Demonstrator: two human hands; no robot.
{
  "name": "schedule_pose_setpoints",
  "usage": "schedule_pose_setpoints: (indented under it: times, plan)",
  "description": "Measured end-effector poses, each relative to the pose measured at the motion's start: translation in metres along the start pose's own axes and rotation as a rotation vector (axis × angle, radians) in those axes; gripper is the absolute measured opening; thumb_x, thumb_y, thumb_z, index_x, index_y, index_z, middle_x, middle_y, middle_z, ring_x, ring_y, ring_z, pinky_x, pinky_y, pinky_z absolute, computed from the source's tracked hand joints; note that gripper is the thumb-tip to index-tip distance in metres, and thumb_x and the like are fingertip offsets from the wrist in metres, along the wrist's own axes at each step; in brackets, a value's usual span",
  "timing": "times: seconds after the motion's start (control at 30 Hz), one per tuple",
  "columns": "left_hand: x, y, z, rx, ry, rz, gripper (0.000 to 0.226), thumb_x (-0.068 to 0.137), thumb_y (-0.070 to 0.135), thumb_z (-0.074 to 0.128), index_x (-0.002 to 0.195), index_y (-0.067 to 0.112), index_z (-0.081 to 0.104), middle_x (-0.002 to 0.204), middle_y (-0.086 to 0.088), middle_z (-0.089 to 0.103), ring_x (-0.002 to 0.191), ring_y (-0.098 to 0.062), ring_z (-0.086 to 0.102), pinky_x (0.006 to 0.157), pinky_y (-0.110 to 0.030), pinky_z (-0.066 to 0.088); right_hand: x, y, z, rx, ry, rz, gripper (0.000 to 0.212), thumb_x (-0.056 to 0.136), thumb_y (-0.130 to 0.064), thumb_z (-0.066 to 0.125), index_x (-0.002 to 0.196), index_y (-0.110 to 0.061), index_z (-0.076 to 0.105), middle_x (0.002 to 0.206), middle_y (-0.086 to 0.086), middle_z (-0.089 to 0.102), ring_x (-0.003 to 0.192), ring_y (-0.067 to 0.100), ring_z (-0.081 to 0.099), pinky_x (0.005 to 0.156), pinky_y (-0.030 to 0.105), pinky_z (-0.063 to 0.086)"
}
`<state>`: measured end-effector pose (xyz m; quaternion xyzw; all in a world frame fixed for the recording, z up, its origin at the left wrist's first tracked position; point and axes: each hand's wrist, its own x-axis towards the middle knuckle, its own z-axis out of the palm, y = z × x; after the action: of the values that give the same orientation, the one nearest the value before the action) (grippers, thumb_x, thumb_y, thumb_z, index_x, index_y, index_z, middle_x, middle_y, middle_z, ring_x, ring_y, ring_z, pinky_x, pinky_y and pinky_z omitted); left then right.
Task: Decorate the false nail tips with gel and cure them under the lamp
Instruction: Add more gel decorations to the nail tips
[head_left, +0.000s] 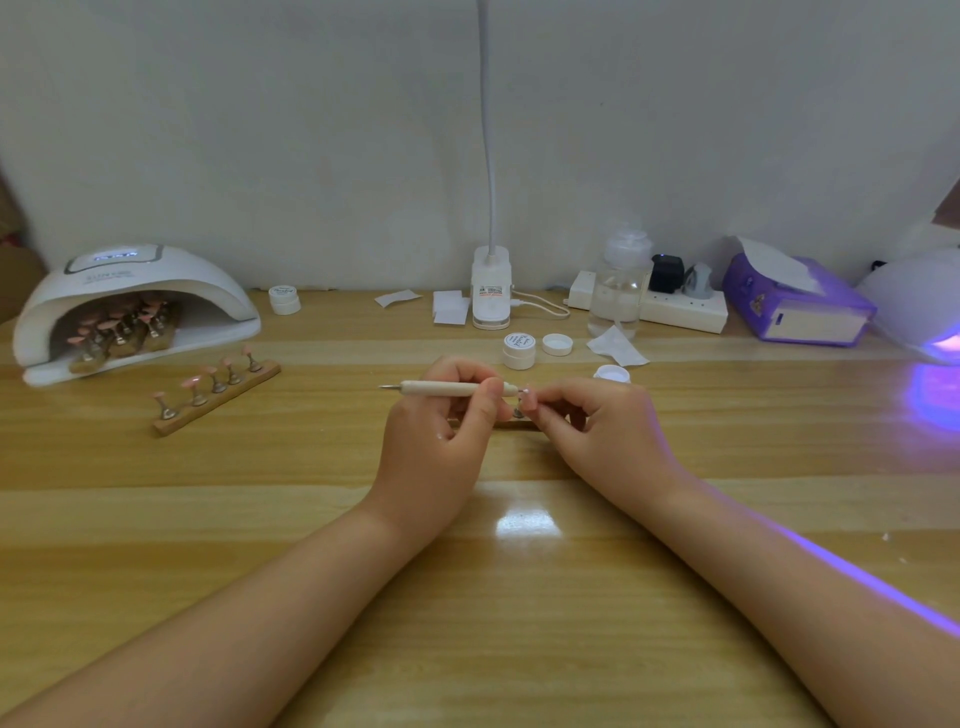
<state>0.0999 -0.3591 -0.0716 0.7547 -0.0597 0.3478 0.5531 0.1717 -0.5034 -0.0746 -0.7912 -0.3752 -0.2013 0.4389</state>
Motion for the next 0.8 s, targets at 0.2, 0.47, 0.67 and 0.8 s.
schedule_pose_setpoints:
  times: [0.2, 0.47, 0.67, 0.8]
  plan:
    - [0.0004, -0.0007, -0.0003, 0.016, -0.001, 0.01, 0.007, 0.088, 0.025, 0.055, 0.082, 0.028, 0.058, 0.074, 0.006, 0.07, 0.07, -0.003, 0.067, 0.064, -0.02, 0.053, 0.0002, 0.0002, -0.0002, -0.001, -0.003, -0.003, 0.009, 0.079, -0.002, 0.072, 0.083, -0.009, 0.075, 0.069, -0.013, 0.064, 0.059, -0.01, 0.052, 0.058, 0.004, 0.035]
    - [0.0012, 0.0, -0.0008, 0.0, 0.043, 0.039, 0.008, 0.09, 0.027, 0.055, 0.083, 0.031, 0.057, 0.075, 0.004, 0.07, 0.073, -0.009, 0.068, 0.068, -0.032, 0.056, 0.0, 0.0008, -0.0002, -0.005, -0.001, 0.0, 0.008, 0.08, -0.003, 0.072, 0.083, -0.009, 0.076, 0.069, -0.013, 0.064, 0.06, -0.009, 0.053, 0.057, 0.003, 0.035]
    - [0.0015, -0.0003, -0.0025, -0.037, 0.04, 0.097, 0.006, 0.09, 0.035, 0.052, 0.092, 0.031, 0.055, 0.085, 0.003, 0.068, 0.078, -0.008, 0.067, 0.068, -0.02, 0.051, 0.0011, 0.0036, 0.0008, 0.004, 0.012, 0.028, 0.01, 0.08, -0.004, 0.072, 0.083, -0.013, 0.075, 0.069, -0.011, 0.067, 0.059, -0.007, 0.053, 0.057, 0.004, 0.035]
    - [0.0018, -0.0006, -0.0018, -0.07, 0.054, 0.113, 0.009, 0.089, 0.036, 0.051, 0.095, 0.03, 0.054, 0.087, 0.003, 0.068, 0.083, -0.011, 0.066, 0.072, -0.025, 0.052, 0.0008, 0.0042, 0.0013, 0.027, 0.016, 0.049, 0.01, 0.081, -0.005, 0.072, 0.083, -0.014, 0.075, 0.069, -0.015, 0.065, 0.06, -0.005, 0.054, 0.058, 0.005, 0.036]
